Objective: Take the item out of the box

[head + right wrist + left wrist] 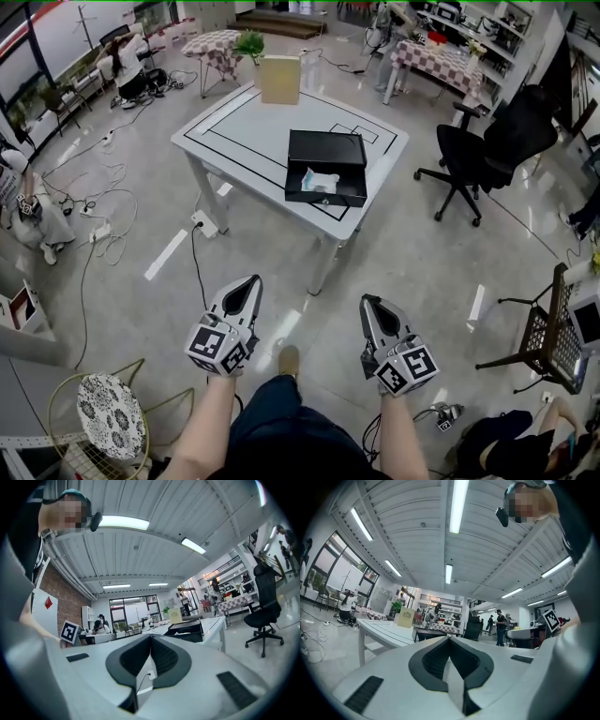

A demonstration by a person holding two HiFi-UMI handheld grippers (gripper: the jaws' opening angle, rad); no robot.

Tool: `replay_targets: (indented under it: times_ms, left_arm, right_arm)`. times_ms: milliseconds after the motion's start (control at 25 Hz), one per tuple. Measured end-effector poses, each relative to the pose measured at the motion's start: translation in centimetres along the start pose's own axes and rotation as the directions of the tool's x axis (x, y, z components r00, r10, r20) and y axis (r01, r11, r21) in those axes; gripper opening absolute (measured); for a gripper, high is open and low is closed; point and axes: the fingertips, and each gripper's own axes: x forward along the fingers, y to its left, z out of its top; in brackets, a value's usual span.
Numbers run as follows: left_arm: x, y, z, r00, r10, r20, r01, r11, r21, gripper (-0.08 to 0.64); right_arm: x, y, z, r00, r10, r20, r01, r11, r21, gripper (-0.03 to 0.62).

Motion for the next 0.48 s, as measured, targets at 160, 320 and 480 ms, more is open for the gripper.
replay_targets:
  times_ms: [160, 320, 480]
  left_arm:
    - [3.6, 1.0, 0.8, 1.0, -0.017, 0.0, 0.017, 1.0, 0.004, 0.008]
    - [7.0, 2.1, 1.5, 0.999, -0.036, -0.007, 0.036, 0.999, 0.008, 0.008]
    - [9.8, 3.5, 1.6, 0.999, -0.042, -0.014, 0.042, 0.999, 0.007, 0.008]
  right_arm:
    - [2.5, -2.3, 0.8, 1.0, -0.006, -0.002, 0.006, 1.0, 0.003, 0.005]
    - [5.1, -4.3, 1.6, 1.0, -0.011, 0.002, 0.011, 1.0, 0.013, 0.005]
    - [7.4, -6.1, 1.9, 1.0, -0.018, -0.001, 0.018, 1.0, 0.026, 0.005]
